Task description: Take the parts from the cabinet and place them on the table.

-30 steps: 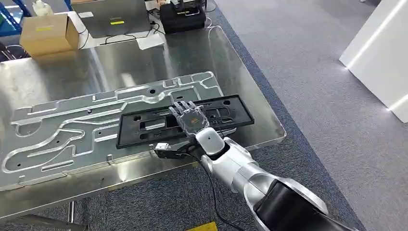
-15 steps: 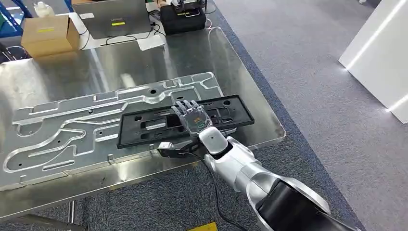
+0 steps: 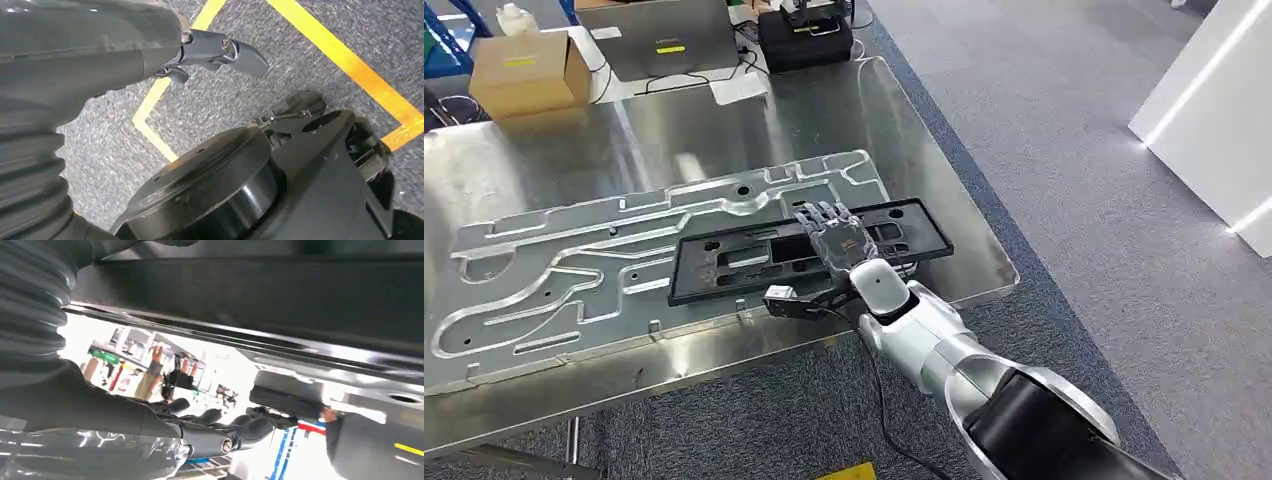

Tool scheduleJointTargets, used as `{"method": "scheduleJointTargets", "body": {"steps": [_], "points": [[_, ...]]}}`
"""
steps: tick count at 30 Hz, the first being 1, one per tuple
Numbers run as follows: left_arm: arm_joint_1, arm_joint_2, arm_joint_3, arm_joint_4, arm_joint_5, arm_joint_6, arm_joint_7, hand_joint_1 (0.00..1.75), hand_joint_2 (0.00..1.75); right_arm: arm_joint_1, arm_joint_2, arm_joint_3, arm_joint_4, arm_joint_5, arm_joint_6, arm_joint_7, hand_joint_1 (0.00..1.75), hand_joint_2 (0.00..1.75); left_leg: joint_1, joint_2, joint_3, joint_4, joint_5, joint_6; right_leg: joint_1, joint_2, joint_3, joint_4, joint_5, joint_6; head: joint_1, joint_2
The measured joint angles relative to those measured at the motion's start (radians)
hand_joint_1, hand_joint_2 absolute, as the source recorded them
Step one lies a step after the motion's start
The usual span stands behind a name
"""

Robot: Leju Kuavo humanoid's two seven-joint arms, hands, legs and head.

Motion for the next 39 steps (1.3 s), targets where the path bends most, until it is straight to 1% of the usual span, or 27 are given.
{"method": "scheduleJointTargets", "body": {"steps": [13, 14, 17, 22, 24, 26, 27, 28, 29, 30, 31, 32, 33, 34, 35, 36, 37, 38, 39], "points": [[0.0, 0.0, 0.0, 0.0, 0.0, 0.0, -0.003, 0.0, 1.75, 0.0, -0.01, -0.018, 0.0, 0.0, -0.002, 0.0, 0.0, 1.75, 0.0, 0.0, 0.0, 0.0, 0.0, 0.0, 0.0, 0.0, 0.0, 0.0, 0.0, 0.0, 0.0, 0.0], [0.0, 0.0, 0.0, 0.0, 0.0, 0.0, -0.005, 0.0, 0.0, 0.0, -0.01, -0.018, 0.0, 0.0, -0.003, 0.0, 0.0, 1.75, 0.0, 0.0, 0.0, 0.0, 0.0, 0.0, 0.0, 0.0, 0.0, 0.0, 0.0, 0.0, 0.0, 0.0], [0.0, 0.0, 0.0, 0.0, 0.015, -0.005, -0.021, 0.0, 0.0, 0.0, -0.016, -0.027, 0.0, -0.003, -0.015, 0.002, 0.0, 1.75, 0.0, 0.0, 0.0, 0.0, 0.0, 0.0, 0.0, 0.0, 0.0, 0.0, 0.0, 0.0, 0.0, 0.0], [0.003, -0.004, 0.0, 0.0, 0.023, -0.003, -0.03, 0.0, 0.0, 0.0, -0.037, -0.057, -0.007, -0.01, -0.035, -0.005, 0.0, 1.75, -0.001, 0.0, 0.0, 0.0, 0.0, 0.0, -0.001, 0.0, 0.0, 0.0, 0.0, 0.0, 0.0, 0.0], [0.005, -0.004, 0.0, 0.0, 0.021, -0.003, -0.026, 0.0, 0.0, 0.0, -0.042, -0.069, -0.015, -0.017, -0.048, -0.023, 0.0, 1.75, -0.001, 0.0, 0.0, 0.0, 0.0, 0.0, -0.001, 0.0, 0.0, 0.0, 0.001, 0.001, 0.0, 0.0], [0.005, -0.004, 0.0, 0.0, 0.02, -0.003, -0.023, 0.0, 0.0, 0.001, -0.035, -0.071, -0.028, -0.016, -0.046, -0.046, 0.0, 1.75, -0.001, 0.001, -0.001, 0.0, 0.0, 0.0, -0.001, 0.002, -0.001, 0.0, 0.001, 0.001, 0.0, 0.0], [0.004, -0.005, 0.0, 0.0, 0.021, -0.01, -0.024, 0.0, 0.0, 0.003, -0.026, -0.071, -0.035, -0.015, -0.042, -0.056, 0.0, 1.75, -0.002, 0.003, -0.002, 0.001, -0.001, 0.001, -0.002, 0.003, -0.001, -0.001, 0.002, 0.002, 0.0, 0.0], [0.003, -0.005, 0.0, 0.0, 0.024, -0.02, -0.028, 0.0, 0.0, 0.007, -0.014, -0.071, -0.043, -0.015, -0.038, -0.059, 0.0, 1.75, -0.008, 0.004, -0.002, 0.005, -0.004, 0.007, -0.004, 0.004, -0.001, -0.004, 0.004, 0.011, 0.0, 0.0], [0.002, -0.005, 0.0, 0.0, 0.027, -0.026, -0.031, 0.0, 0.0, 0.015, -0.003, -0.071, -0.052, -0.015, -0.037, -0.056, 0.0, 1.75, -0.008, 0.005, -0.002, 0.005, -0.004, 0.009, -0.004, 0.004, -0.001, -0.005, 0.004, 0.012, 0.0, 0.0], [0.002, -0.006, 0.0, 0.0, 0.029, -0.026, -0.027, 0.0, 0.0, 0.023, 0.004, -0.071, -0.06, -0.015, -0.041, -0.054, 0.0, 1.75, -0.008, 0.005, -0.001, 0.004, 0.0, 0.012, -0.004, 0.004, 0.0, -0.006, 0.008, 0.015, 0.0, 0.0], [0.002, -0.008, 0.0, 0.0, 0.03, -0.024, -0.019, 0.0, 0.0, 0.03, 0.01, -0.071, -0.066, -0.014, -0.046, -0.053, 0.0, 1.75, -0.001, 0.005, 0.0, -0.006, 0.008, 0.016, -0.002, 0.004, 0.001, -0.006, 0.009, 0.017, 0.0, 0.0], [0.002, -0.011, 0.0, -0.001, 0.03, -0.023, -0.014, 0.0, 0.0, 0.036, 0.01, -0.071, -0.071, -0.014, -0.05, -0.053, 0.0, 1.75, 0.007, 0.011, 0.006, -0.019, 0.018, 0.017, -0.002, 0.003, -0.002, 0.002, -0.006, 0.019, -0.001, 0.0], [0.002, -0.012, 0.0, -0.001, 0.03, -0.023, -0.011, 0.0, 0.0, 0.038, 0.01, -0.071, -0.074, -0.015, -0.053, -0.053, 0.0, 1.75, 0.007, 0.01, 0.006, -0.026, 0.022, 0.022, -0.001, 0.002, -0.014, 0.03, -0.034, 0.023, 0.002, 0.0], [0.002, -0.012, 0.0, -0.001, 0.03, -0.022, -0.006, 0.0, 0.0, 0.039, 0.01, -0.071, -0.074, -0.018, -0.058, -0.053, 0.0, 1.75, 0.008, 0.011, 0.002, -0.026, 0.024, 0.024, -0.004, 0.002, -0.045, 0.099, -0.082, 0.027, 0.003, 0.0], [0.003, -0.012, 0.0, -0.001, 0.03, -0.022, -0.003, 0.0, 0.0, 0.043, 0.007, -0.071, -0.074, -0.022, -0.062, -0.054, 0.0, 1.75, 0.008, 0.012, -0.002, -0.024, 0.024, 0.024, -0.007, 0.001, -0.08, 0.182, -0.123, 0.03, 0.004, 0.0], [0.004, -0.012, 0.0, -0.001, 0.029, -0.022, -0.002, 0.0, 0.0, 0.049, 0.004, -0.071, -0.074, -0.024, -0.065, -0.055, 0.0, 1.75, 0.008, 0.013, -0.005, -0.023, 0.025, 0.024, -0.01, 0.001, -0.112, 0.256, -0.151, 0.033, 0.003, 0.0], [0.005, -0.012, 0.0, -0.001, 0.028, -0.022, 0.0, 0.0, 0.0, 0.057, 0.001, -0.072, -0.074, -0.028, -0.066, -0.056, 0.0, 1.75, 0.008, 0.014, -0.008, -0.02, 0.026, 0.023, -0.012, 0.0, -0.128, 0.296, -0.154, 0.035, 0.003, 0.0], [0.005, -0.012, 0.0, -0.001, 0.026, -0.022, 0.0, 0.0, 0.0, 0.062, -0.003, -0.072, -0.074, -0.03, -0.068, -0.057, 0.0, 1.75, 0.008, 0.014, -0.011, -0.018, 0.026, 0.022, -0.014, -0.001, -0.121, 0.286, -0.135, 0.035, 0.004, 0.0], [0.005, -0.012, 0.0, -0.001, 0.02, -0.022, 0.0, 0.0, 0.0, 0.062, -0.005, -0.073, -0.074, -0.032, -0.071, -0.057, 0.0, 1.75, 0.008, 0.014, -0.014, -0.014, 0.027, 0.021, -0.015, -0.001, -0.094, 0.237, -0.1, 0.035, 0.003, 0.0]]}}
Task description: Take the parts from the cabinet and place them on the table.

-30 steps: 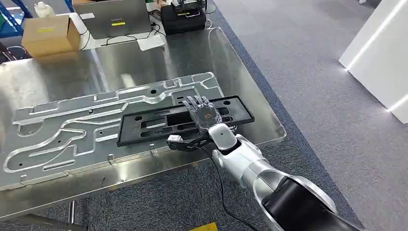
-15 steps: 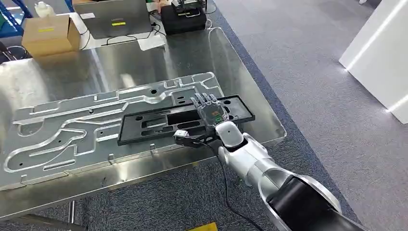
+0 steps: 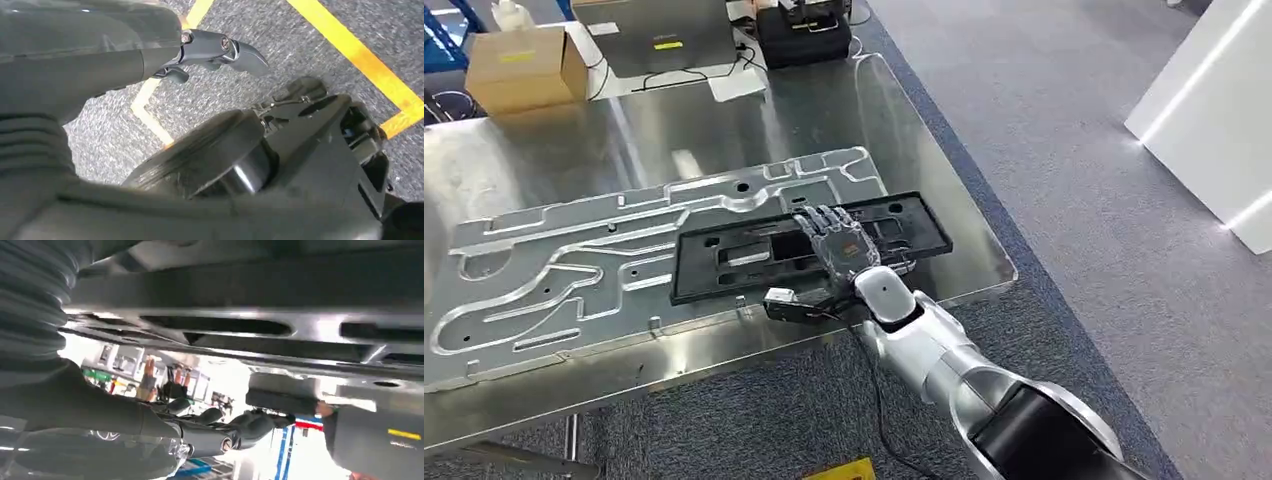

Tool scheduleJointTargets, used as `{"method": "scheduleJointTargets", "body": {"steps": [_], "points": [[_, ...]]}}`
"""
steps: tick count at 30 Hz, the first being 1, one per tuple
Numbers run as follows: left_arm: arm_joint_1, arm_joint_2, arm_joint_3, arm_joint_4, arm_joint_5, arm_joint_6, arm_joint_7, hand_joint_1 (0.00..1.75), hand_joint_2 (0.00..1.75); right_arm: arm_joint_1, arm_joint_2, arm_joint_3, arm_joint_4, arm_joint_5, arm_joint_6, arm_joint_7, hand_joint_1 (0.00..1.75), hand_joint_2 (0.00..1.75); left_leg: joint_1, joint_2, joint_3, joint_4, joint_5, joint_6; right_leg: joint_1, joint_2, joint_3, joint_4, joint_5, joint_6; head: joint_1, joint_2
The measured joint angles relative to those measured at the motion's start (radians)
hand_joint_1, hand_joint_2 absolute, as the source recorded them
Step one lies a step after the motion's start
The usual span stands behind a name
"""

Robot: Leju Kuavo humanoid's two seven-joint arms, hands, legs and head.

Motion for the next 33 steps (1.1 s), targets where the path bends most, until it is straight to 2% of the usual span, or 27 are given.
{"method": "scheduleJointTargets", "body": {"steps": [1, 2, 3, 4, 6, 7, 8, 9, 10, 12, 13, 14, 15, 17, 18, 19, 22, 23, 24, 25, 27, 28, 29, 30, 31, 32, 33], "points": [[-0.001, -0.002, 0.0, -0.001, -0.003, 0.0, -0.001, 0.0, 0.0, -0.001, -0.001, -0.002, 0.0, -0.002, -0.003, 0.0, 0.0, 1.75, 0.0, 0.0, -0.003, 0.005, 0.0, -0.002, -0.001, 0.0, 0.054, -0.097, 0.048, -0.003, 0.0, 0.0], [-0.001, -0.002, 0.0, -0.001, -0.004, -0.002, -0.003, 0.0, 0.0, -0.001, -0.003, -0.003, 0.0, -0.002, -0.007, -0.002, 0.0, 1.75, 0.0, 0.0, -0.005, 0.01, -0.001, -0.004, 0.0, 0.0, 0.108, -0.191, 0.079, -0.009, 0.0, 0.0], [-0.001, -0.003, 0.0, -0.002, -0.005, -0.003, -0.004, 0.0, 0.0, -0.001, -0.005, -0.004, 0.0, -0.002, -0.01, -0.003, 0.0, 1.75, -0.002, -0.001, -0.011, 0.013, 0.001, -0.01, 0.005, 0.0, 0.129, -0.233, 0.059, -0.016, 0.0, 0.0], [-0.001, -0.003, 0.0, -0.002, -0.005, -0.004, -0.005, 0.0, 0.0, 0.001, -0.005, -0.005, 0.0, -0.002, -0.011, -0.003, 0.0, 1.75, -0.002, -0.002, -0.013, 0.012, 0.005, -0.017, 0.01, 0.0, 0.122, -0.228, 0.079, -0.019, -0.001, 0.0], [-0.001, -0.005, 0.0, -0.002, -0.005, -0.006, -0.006, 0.0, 0.0, 0.004, -0.008, -0.005, 0.0, -0.003, -0.011, -0.003, 0.0, 1.75, 0.002, -0.002, -0.016, 0.011, 0.013, -0.029, 0.013, 0.001, 0.118, -0.236, 0.08, -0.026, -0.001, 0.0], [0.0, -0.005, 0.0, -0.002, -0.005, -0.006, -0.006, 0.0, 0.0, 0.005, -0.01, -0.005, 0.0, -0.003, -0.011, -0.003, 0.0, 1.75, 0.002, -0.002, -0.018, 0.008, 0.018, -0.037, 0.012, 0.0, 0.115, -0.241, 0.087, -0.034, 0.0, 0.0], [0.0, -0.004, 0.0, -0.002, -0.005, -0.006, -0.006, 0.0, 0.0, 0.005, -0.01, -0.005, 0.0, -0.003, -0.011, -0.003, 0.0, 1.75, 0.002, -0.002, -0.022, 0.016, 0.008, -0.044, -0.001, -0.003, 0.113, -0.254, 0.101, -0.042, 0.0, 0.0], [0.0, -0.004, 0.0, -0.002, -0.005, -0.006, -0.006, 0.0, 0.0, 0.006, -0.01, -0.005, 0.0, -0.003, -0.011, -0.003, 0.0, 1.75, 0.003, -0.002, -0.034, 0.04, -0.029, -0.054, -0.001, -0.004, 0.107, -0.257, 0.109, -0.047, -0.002, 0.0], [0.0, -0.004, 0.0, -0.002, -0.005, -0.006, -0.006, 0.0, 0.0, 0.006, -0.01, -0.005, 0.0, -0.003, -0.012, -0.003, 0.0, 1.75, 0.009, -0.002, -0.053, 0.095, -0.081, -0.063, -0.002, -0.005, 0.098, -0.257, 0.116, -0.054, -0.005, 0.0], [0.0, -0.004, 0.0, -0.002, -0.005, -0.007, -0.006, 0.0, 0.0, 0.01, -0.012, -0.005, 0.0, -0.003, -0.012, -0.003, 0.0, 1.75, 0.022, -0.002, -0.1, 0.247, -0.171, -0.077, -0.002, -0.005, 0.077, -0.256, 0.131, -0.051, -0.006, 0.0], [0.0, -0.004, 0.0, -0.002, -0.005, -0.006, -0.006, 0.0, 0.0, 0.014, -0.013, -0.005, 0.0, -0.003, -0.012, -0.003, 0.0, 1.75, 0.027, -0.002, -0.111, 0.3, -0.189, -0.084, -0.003, -0.006, 0.065, -0.254, 0.14, -0.049, -0.006, 0.0], [0.0, -0.004, 0.0, -0.002, -0.005, -0.006, -0.006, 0.0, 0.0, 0.018, -0.014, -0.005, 0.0, -0.003, -0.013, -0.002, 0.0, 1.75, 0.033, -0.002, -0.099, 0.305, -0.18, -0.088, -0.006, -0.006, 0.053, -0.253, 0.147, -0.044, -0.006, 0.0], [0.0, -0.004, 0.0, -0.002, -0.005, -0.005, -0.006, 0.0, 0.0, 0.022, -0.015, -0.005, 0.0, -0.003, -0.013, -0.002, 0.0, 1.75, 0.038, -0.001, -0.068, 0.268, -0.152, -0.094, -0.009, -0.006, 0.042, -0.25, 0.154, -0.04, -0.006, 0.0], [-0.001, -0.003, 0.0, -0.002, -0.005, -0.004, -0.006, 0.0, 0.0, 0.023, -0.017, -0.005, 0.0, -0.003, -0.016, -0.001, 0.0, 1.75, 0.047, -0.001, 0.043, 0.103, -0.087, -0.106, -0.019, -0.006, 0.02, -0.237, 0.164, -0.026, -0.006, 0.0], [-0.003, -0.004, 0.0, -0.002, -0.005, -0.004, -0.006, 0.0, 0.0, 0.022, -0.018, -0.007, 0.0, -0.002, -0.018, 0.0, 0.0, 1.75, 0.049, -0.002, 0.086, 0.02, -0.11, -0.114, -0.019, -0.005, 0.011, -0.228, 0.168, -0.019, -0.007, 0.0], [-0.003, -0.005, 0.0, -0.003, -0.005, -0.005, -0.006, 0.0, 0.0, 0.023, -0.019, -0.009, 0.0, -0.002, -0.018, 0.002, 0.0, 1.75, 0.036, -0.011, 0.092, 0.02, -0.099, -0.093, -0.018, -0.004, 0.007, -0.228, 0.176, -0.009, -0.006, 0.0], [-0.003, -0.005, 0.0, -0.003, -0.005, -0.006, -0.006, 0.0, 0.0, 0.026, -0.021, -0.011, 0.0, -0.001, -0.02, 0.001, 0.0, 1.75, 0.031, -0.014, 0.071, 0.024, -0.09, -0.068, -0.016, -0.002, 0.007, -0.238, 0.199, 0.014, -0.003, 0.0], [-0.003, -0.005, 0.0, -0.003, -0.005, -0.007, -0.006, 0.0, 0.0, 0.027, -0.025, -0.012, 0.001, -0.001, -0.02, 0.001, 0.0, 1.75, 0.038, -0.01, 0.063, 0.015, -0.076, -0.052, -0.02, -0.001, 0.001, -0.239, 0.205, 0.021, -0.004, 0.0], [-0.005, -0.005, 0.0, -0.003, -0.004, -0.007, -0.006, 0.0, 0.0, 0.026, -0.027, -0.012, 0.001, -0.001, -0.02, 0.001, 0.0, 1.75, 0.037, -0.004, 0.057, 0.015, -0.065, -0.042, -0.022, -0.002, -0.009, -0.223, 0.172, 0.021, -0.004, 0.0], [-0.006, -0.005, 0.0, -0.003, -0.004, -0.007, -0.006, 0.0, 0.0, 0.026, -0.029, -0.012, 0.001, -0.001, -0.021, 0.001, 0.0, 1.75, 0.035, -0.003, 0.042, 0.015, -0.052, -0.03, -0.022, -0.004, -0.029, -0.168, 0.099, 0.02, -0.003, 0.0], [-0.005, -0.005, 0.0, -0.003, -0.004, -0.008, -0.006, 0.0, 0.0, 0.027, -0.03, -0.012, 0.002, -0.001, -0.021, 0.001, 0.0, 1.75, 0.03, -0.002, 0.013, 0.016, -0.029, -0.026, -0.017, -0.004, -0.071, -0.012, -0.012, 0.023, -0.003, 0.0], [-0.004, -0.005, 0.0, -0.003, -0.004, -0.008, -0.006, 0.0, 0.0, 0.029, -0.031, -0.012, 0.002, -0.001, -0.021, 0.001, 0.0, 1.75, 0.026, -0.001, -0.001, 0.018, -0.019, -0.025, -0.014, -0.004, -0.083, 0.053, -0.032, 0.023, -0.004, 0.0], [-0.004, -0.005, 0.0, -0.003, -0.004, -0.008, -0.006, 0.0, 0.0, 0.032, -0.032, -0.012, 0.002, -0.001, -0.021, 0.001, 0.0, 1.75, 0.022, -0.001, -0.015, 0.018, -0.009, -0.024, -0.012, -0.004, -0.08, 0.084, -0.026, 0.019, -0.004, 0.0], [-0.005, -0.005, 0.0, -0.003, -0.004, -0.008, -0.006, 0.0, 0.0, 0.034, -0.033, -0.012, 0.002, -0.001, -0.021, 0.001, 0.0, 1.75, 0.016, -0.001, -0.03, 0.018, 0.002, -0.022, -0.008, -0.004, -0.051, 0.068, 0.004, 0.011, -0.004, 0.0], [-0.005, -0.005, 0.0, -0.003, -0.004, -0.008, -0.006, 0.0, 0.0, 0.034, -0.033, -0.012, 0.002, -0.001, -0.021, 0.001, 0.0, 1.75, 0.011, -0.001, -0.042, 0.018, 0.011, -0.022, -0.001, -0.004, -0.007, 0.015, 0.034, 0.0, -0.003, 0.0], [-0.005, -0.005, 0.0, -0.003, -0.004, -0.008, -0.006, 0.0, 0.0, 0.033, -0.033, -0.012, 0.001, -0.001, -0.021, 0.001, 0.0, 1.75, 0.006, -0.002, -0.053, 0.018, 0.021, -0.022, 0.006, -0.003, 0.056, -0.071, 0.055, -0.017, -0.004, 0.0], [-0.006, -0.008, 0.0, -0.003, -0.004, -0.008, -0.006, 0.0, 0.0, 0.03, -0.033, -0.012, -0.001, -0.001, -0.021, 0.001, 0.0, 1.75, 0.007, -0.002, -0.057, 0.019, 0.029, -0.021, 0.017, -0.001, 0.125, -0.161, 0.053, -0.036, -0.004, 0.0]]}}
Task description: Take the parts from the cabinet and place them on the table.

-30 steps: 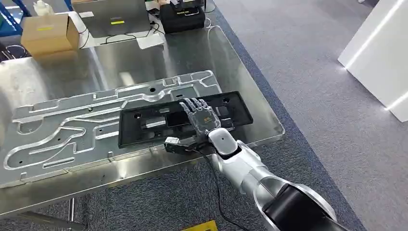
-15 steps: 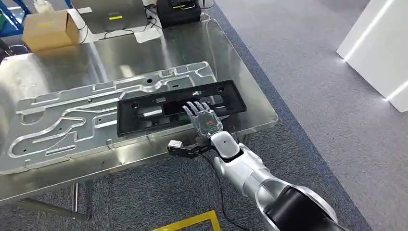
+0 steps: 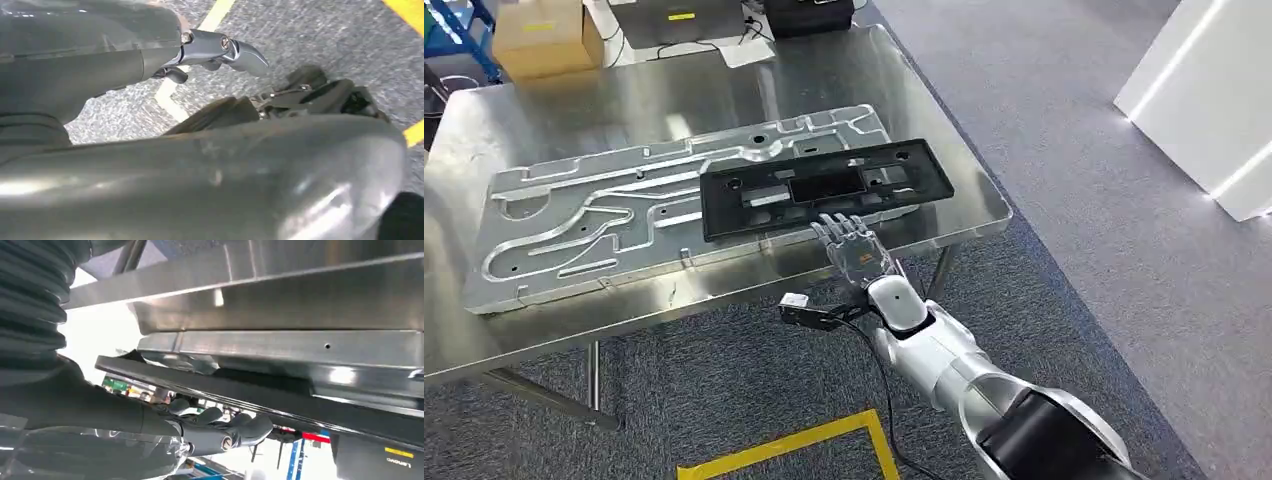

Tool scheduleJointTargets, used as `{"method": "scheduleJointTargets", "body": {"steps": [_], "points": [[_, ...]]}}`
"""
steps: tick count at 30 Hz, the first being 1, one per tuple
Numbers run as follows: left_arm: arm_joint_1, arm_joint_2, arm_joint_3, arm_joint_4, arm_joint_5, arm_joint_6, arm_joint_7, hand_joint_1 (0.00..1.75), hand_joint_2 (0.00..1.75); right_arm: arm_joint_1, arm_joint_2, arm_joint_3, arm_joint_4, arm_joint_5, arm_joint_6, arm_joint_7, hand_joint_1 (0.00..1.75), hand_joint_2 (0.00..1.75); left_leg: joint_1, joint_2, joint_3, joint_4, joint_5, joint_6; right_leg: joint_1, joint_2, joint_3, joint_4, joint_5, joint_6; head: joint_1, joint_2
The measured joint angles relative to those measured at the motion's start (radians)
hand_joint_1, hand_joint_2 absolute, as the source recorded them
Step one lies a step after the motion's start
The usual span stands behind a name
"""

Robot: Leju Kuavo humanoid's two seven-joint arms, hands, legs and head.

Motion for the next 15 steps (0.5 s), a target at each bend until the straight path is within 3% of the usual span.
{"method": "scheduleJointTargets", "body": {"steps": [1, 2, 4, 5, 6, 7, 9, 10, 11, 12, 13, 14, 15], "points": [[0.0, -0.002, 0.0, -0.002, 0.0, 0.0, 0.0, 0.0, 0.0, -0.002, 0.0, 0.0, -0.003, 0.0, -0.001, 0.0, 0.0, 1.75, -0.008, -0.002, -0.007, 0.001, 0.007, -0.005, 0.009, -0.004, 0.05, -0.077, -0.035, -0.013, -0.001, 0.0], [0.001, -0.002, 0.0, -0.002, 0.0, 0.0, 0.0, 0.0, 0.0, -0.002, 0.001, 0.0, -0.004, 0.0, -0.002, 0.0, 0.0, 1.75, -0.004, 0.001, -0.004, -0.005, 0.016, -0.01, 0.008, -0.01, 0.047, -0.08, -0.021, -0.001, -0.003, 0.0], [0.001, -0.003, 0.0, -0.002, 0.0, -0.001, 0.0, 0.0, 0.0, -0.004, 0.001, 0.0, -0.003, 0.0, -0.002, 0.0, 0.0, 1.75, 0.004, 0.001, -0.005, -0.012, 0.035, -0.019, 0.015, -0.007, 0.043, -0.092, -0.007, -0.008, 0.003, 0.0], [0.004, -0.003, 0.0, -0.002, 0.0, -0.002, 0.0, 0.0, 0.0, -0.003, 0.001, 0.0, -0.003, 0.0, -0.002, 0.001, 0.0, 1.75, -0.005, -0.002, -0.007, -0.02, 0.047, -0.027, 0.008, -0.009, 0.038, -0.109, 0.011, -0.014, 0.005, 0.0], [0.003, -0.002, 0.0, -0.002, 0.0, -0.002, 0.0, 0.0, 0.0, -0.003, 0.001, 0.0, -0.003, 0.002, -0.002, 0.001, 0.0, 1.75, -0.001, -0.002, -0.016, -0.01, 0.023, -0.031, 0.001, -0.017, 0.034, -0.119, 0.029, -0.013, 0.003, 0.0], [0.004, -0.002, 0.0, -0.002, 0.0, -0.002, 0.001, 0.0, 0.0, -0.003, 0.004, 0.0, -0.003, 0.002, -0.005, 0.001, 0.0, 1.75, -0.001, -0.001, -0.03, 0.021, -0.033, -0.038, -0.003, -0.014, 0.021, -0.126, 0.044, -0.02, 0.002, 0.0], [0.003, -0.001, 0.0, -0.002, -0.001, -0.003, 0.002, 0.0, 0.0, 0.0, 0.005, 0.0, -0.003, 0.002, -0.01, -0.001, 0.0, 1.75, 0.011, 0.0, -0.06, 0.16, -0.155, -0.052, -0.006, -0.015, -0.01, -0.126, 0.07, -0.017, 0.001, 0.0], [0.003, -0.001, 0.0, -0.002, -0.001, -0.003, 0.002, 0.0, 0.0, 0.004, 0.004, 0.0, -0.003, 0.003, -0.013, -0.002, 0.0, 1.75, 0.017, 0.0, -0.071, 0.231, -0.186, -0.059, -0.007, -0.016, -0.025, -0.125, 0.082, -0.015, 0.001, 0.0], [0.003, -0.001, 0.0, -0.002, -0.002, -0.003, 0.002, 0.0, 0.0, 0.01, 0.004, 0.0, -0.003, 0.002, -0.021, -0.006, 0.0, 1.75, 0.022, 0.0, -0.071, 0.277, -0.182, -0.065, -0.009, -0.018, -0.043, -0.122, 0.094, -0.012, 0.001, 0.0], [0.003, -0.001, 0.0, -0.002, -0.005, -0.003, 0.002, 0.0, 0.0, 0.016, 0.004, -0.001, -0.003, 0.0, -0.032, -0.01, 0.0, 1.75, 0.026, 0.0, -0.055, 0.284, -0.152, -0.071, -0.012, -0.018, -0.06, -0.119, 0.105, -0.007, 0.001, 0.0], [0.003, 0.0, 0.0, -0.002, -0.006, -0.003, 0.001, 0.0, 0.0, 0.022, 0.004, -0.002, -0.003, -0.004, -0.045, -0.014, 0.0, 1.75, 0.03, 0.0, -0.023, 0.255, -0.113, -0.077, -0.016, -0.018, -0.078, -0.113, 0.114, -0.002, 0.001, 0.0], [0.003, 0.0, 0.0, -0.002, -0.007, -0.002, 0.0, 0.0, 0.0, 0.029, 0.003, -0.004, -0.003, -0.009, -0.061, -0.02, 0.0, 1.75, 0.035, 0.001, 0.036, 0.182, -0.079, -0.084, -0.021, -0.018, -0.101, -0.103, 0.124, 0.006, 0.001, 0.0], [0.001, 0.0, 0.0, -0.002, -0.008, -0.001, -0.001, 0.0, 0.0, 0.035, 0.002, -0.008, -0.004, -0.014, -0.075, -0.024, 0.0, 1.75, 0.04, 0.001, 0.101, 0.099, -0.081, -0.089, -0.024, -0.018, -0.116, -0.092, 0.132, 0.013, 0.0, 0.0]]}}
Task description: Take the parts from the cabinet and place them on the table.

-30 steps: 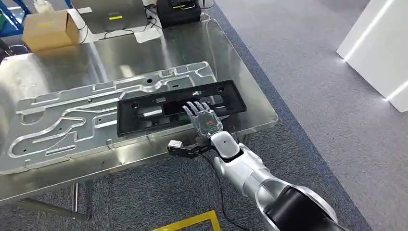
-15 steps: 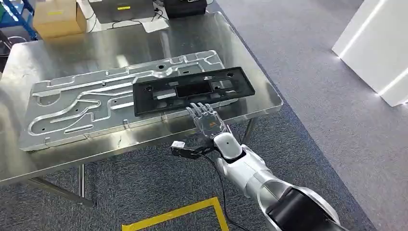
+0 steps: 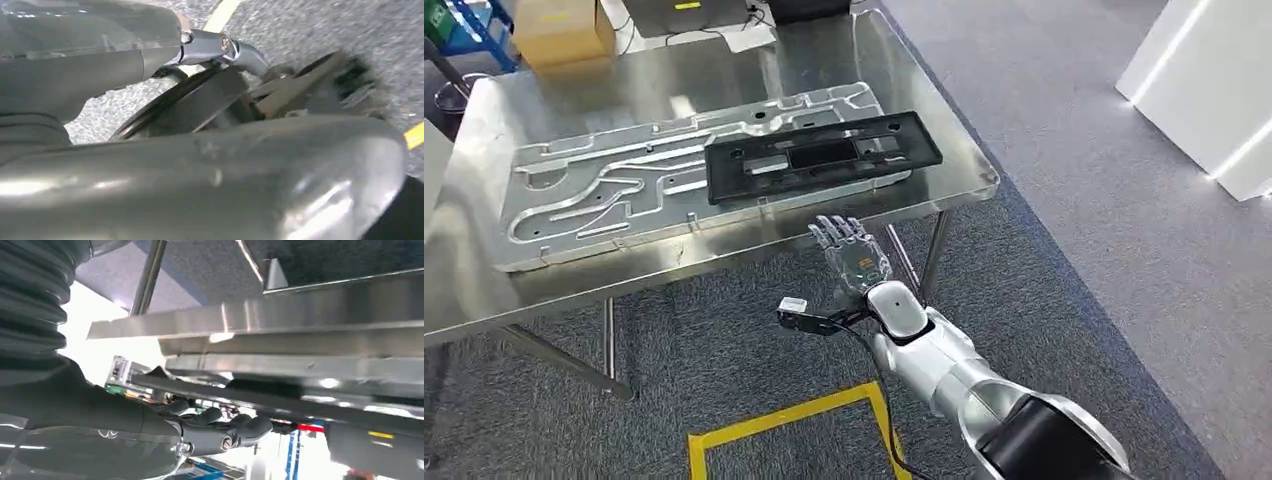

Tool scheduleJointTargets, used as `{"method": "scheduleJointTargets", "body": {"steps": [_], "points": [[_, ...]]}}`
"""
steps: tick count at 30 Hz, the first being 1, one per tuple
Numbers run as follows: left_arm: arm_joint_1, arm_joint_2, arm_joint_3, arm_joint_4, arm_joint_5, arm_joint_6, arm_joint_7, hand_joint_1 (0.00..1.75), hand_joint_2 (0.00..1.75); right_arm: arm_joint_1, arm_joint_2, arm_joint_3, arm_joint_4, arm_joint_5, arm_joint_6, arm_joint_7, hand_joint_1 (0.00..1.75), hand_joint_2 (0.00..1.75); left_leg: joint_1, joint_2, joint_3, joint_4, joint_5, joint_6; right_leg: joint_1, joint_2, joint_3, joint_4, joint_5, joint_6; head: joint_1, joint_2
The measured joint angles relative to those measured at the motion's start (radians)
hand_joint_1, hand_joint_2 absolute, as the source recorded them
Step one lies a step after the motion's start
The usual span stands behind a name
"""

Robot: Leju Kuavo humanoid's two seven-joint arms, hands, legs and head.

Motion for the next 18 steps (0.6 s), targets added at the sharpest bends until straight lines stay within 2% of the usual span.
{"method": "scheduleJointTargets", "body": {"steps": [1, 2, 4, 5, 6, 7, 8, 9, 10, 11, 12, 13, 14, 15, 16, 17, 18], "points": [[-0.003, -0.001, 0.0, 0.0, -0.003, 0.001, -0.002, 0.0, 0.0, 0.006, -0.001, -0.005, -0.004, -0.006, -0.017, -0.007, 0.0, 1.75, -0.004, -0.002, 0.06, -0.091, -0.054, -0.004, 0.003, 0.002, -0.014, 0.011, 0.006, 0.008, -0.001, 0.0], [-0.003, -0.001, 0.0, 0.0, -0.003, 0.001, -0.003, 0.0, 0.0, 0.012, -0.002, -0.011, -0.006, -0.011, -0.03, -0.01, 0.0, 1.75, -0.011, -0.006, 0.066, -0.107, -0.061, 0.021, 0.003, 0.001, -0.016, 0.015, 0.012, 0.015, 0.003, 0.0], [-0.001, 0.0, 0.0, 0.0, -0.009, 0.002, -0.005, 0.0, 0.0, 0.021, -0.005, -0.017, -0.006, -0.012, -0.046, -0.015, 0.0, 1.75, -0.017, -0.005, 0.051, -0.102, -0.055, 0.035, 0.003, 0.001, -0.013, 0.009, 0.031, 0.028, -0.001, 0.0], [0.0, 0.0, 0.0, 0.0, -0.009, 0.003, -0.005, 0.0, 0.0, 0.026, -0.007, -0.02, -0.006, -0.013, -0.047, -0.015, 0.0, 1.75, -0.017, -0.003, 0.046, -0.104, -0.045, 0.048, 0.001, 0.002, -0.014, 0.005, 0.041, 0.037, 0.0, 0.0], [0.0, 0.0, 0.0, 0.0, -0.01, 0.003, -0.006, 0.0, 0.0, 0.031, -0.011, -0.022, -0.006, -0.013, -0.048, -0.015, 0.0, 1.75, -0.011, 0.003, 0.038, -0.109, -0.03, 0.06, -0.005, 0.003, -0.023, 0.024, 0.025, 0.041, 0.0, 0.0], [-0.002, 0.0, 0.0, 0.0, -0.01, 0.004, -0.005, 0.0, 0.0, 0.035, -0.013, -0.024, -0.006, -0.014, -0.049, -0.015, 0.0, 1.75, -0.013, 0.005, 0.03, -0.11, -0.017, 0.069, -0.004, 0.004, -0.034, 0.059, -0.034, 0.046, 0.003, 0.0], [-0.003, 0.0, 0.0, 0.0, -0.01, 0.004, -0.005, 0.0, 0.0, 0.035, -0.015, -0.026, -0.006, -0.014, -0.05, -0.016, 0.0, 1.75, -0.014, 0.005, 0.015, -0.11, -0.004, 0.076, -0.003, 0.007, -0.049, 0.115, -0.102, 0.048, 0.003, 0.0], [-0.003, 0.0, 0.0, 0.0, -0.01, 0.004, -0.005, 0.0, 0.0, 0.035, -0.016, -0.026, -0.006, -0.014, -0.05, -0.016, 0.0, 1.75, -0.016, 0.006, -0.004, -0.108, 0.01, 0.078, -0.003, 0.009, -0.068, 0.192, -0.165, 0.051, 0.003, 0.0], [-0.002, 0.0, 0.0, 0.0, -0.01, 0.004, -0.005, 0.0, 0.0, 0.038, -0.017, -0.027, -0.006, -0.015, -0.05, -0.015, 0.0, 1.75, -0.019, 0.006, -0.024, -0.107, 0.025, 0.079, -0.003, 0.009, -0.083, 0.272, -0.208, 0.053, 0.003, 0.0], [-0.002, 0.0, 0.0, 0.0, -0.01, 0.004, -0.005, 0.0, 0.0, 0.041, -0.018, -0.027, -0.006, -0.015, -0.05, -0.015, 0.0, 1.75, -0.02, 0.006, -0.04, -0.107, 0.036, 0.079, -0.003, 0.009, -0.088, 0.321, -0.215, 0.052, 0.003, 0.0], [-0.001, 0.0, 0.0, 0.0, -0.01, 0.004, -0.005, 0.0, 0.0, 0.045, -0.019, -0.027, -0.006, -0.015, -0.05, -0.015, 0.0, 1.75, -0.022, 0.006, -0.058, -0.106, 0.049, 0.079, -0.003, 0.01, -0.076, 0.338, -0.194, 0.049, 0.003, 0.0], [-0.001, 0.0, 0.0, 0.0, -0.01, 0.005, -0.005, 0.0, 0.0, 0.047, -0.021, -0.027, -0.006, -0.017, -0.053, -0.017, 0.0, 1.75, -0.025, 0.006, -0.076, -0.106, 0.062, 0.079, 0.0, 0.01, -0.044, 0.313, -0.158, 0.044, 0.003, 0.0], [-0.001, 0.0, 0.0, 0.0, -0.011, 0.006, -0.005, 0.0, 0.0, 0.048, -0.021, -0.028, -0.006, -0.022, -0.058, -0.018, 0.0, 1.75, -0.028, 0.005, -0.091, -0.105, 0.074, 0.078, 0.004, 0.01, 0.008, 0.252, -0.126, 0.036, 0.003, 0.0], [-0.001, 0.0, 0.0, 0.0, -0.011, 0.008, -0.005, 0.0, 0.0, 0.048, -0.021, -0.033, -0.01, -0.031, -0.068, -0.025, 0.0, 1.75, -0.031, 0.004, -0.103, -0.105, 0.086, 0.077, 0.009, 0.012, 0.077, 0.163, -0.116, 0.022, 0.003, 0.0], [-0.001, -0.004, 0.0, 0.0, -0.011, 0.011, -0.005, 0.0, 0.0, 0.048, -0.021, -0.043, -0.02, -0.039, -0.08, -0.034, 0.0, 1.75, -0.028, 0.004, -0.108, -0.104, 0.095, 0.074, 0.019, 0.017, 0.159, 0.06, -0.149, 0.002, 0.002, 0.0], [-0.001, -0.005, 0.0, 0.0, -0.01, 0.013, -0.006, 0.0, 0.0, 0.048, -0.021, -0.049, -0.027, -0.043, -0.086, -0.037, 0.0, 1.75, -0.035, 0.003, -0.113, -0.103, 0.101, 0.069, 0.024, 0.013, 0.198, -0.012, -0.174, -0.005, 0.003, 0.0], [-0.001, -0.004, 0.0, 0.0, -0.011, 0.014, -0.008, 0.0, 0.0, 0.05, -0.021, -0.059, -0.037, -0.05, -0.1, -0.043, 0.0, 1.75, -0.029, 0.005, -0.111, -0.111, 0.116, 0.062, 0.026, 0.011, 0.19, -0.01, -0.162, 0.003, 0.0, 0.0]]}}
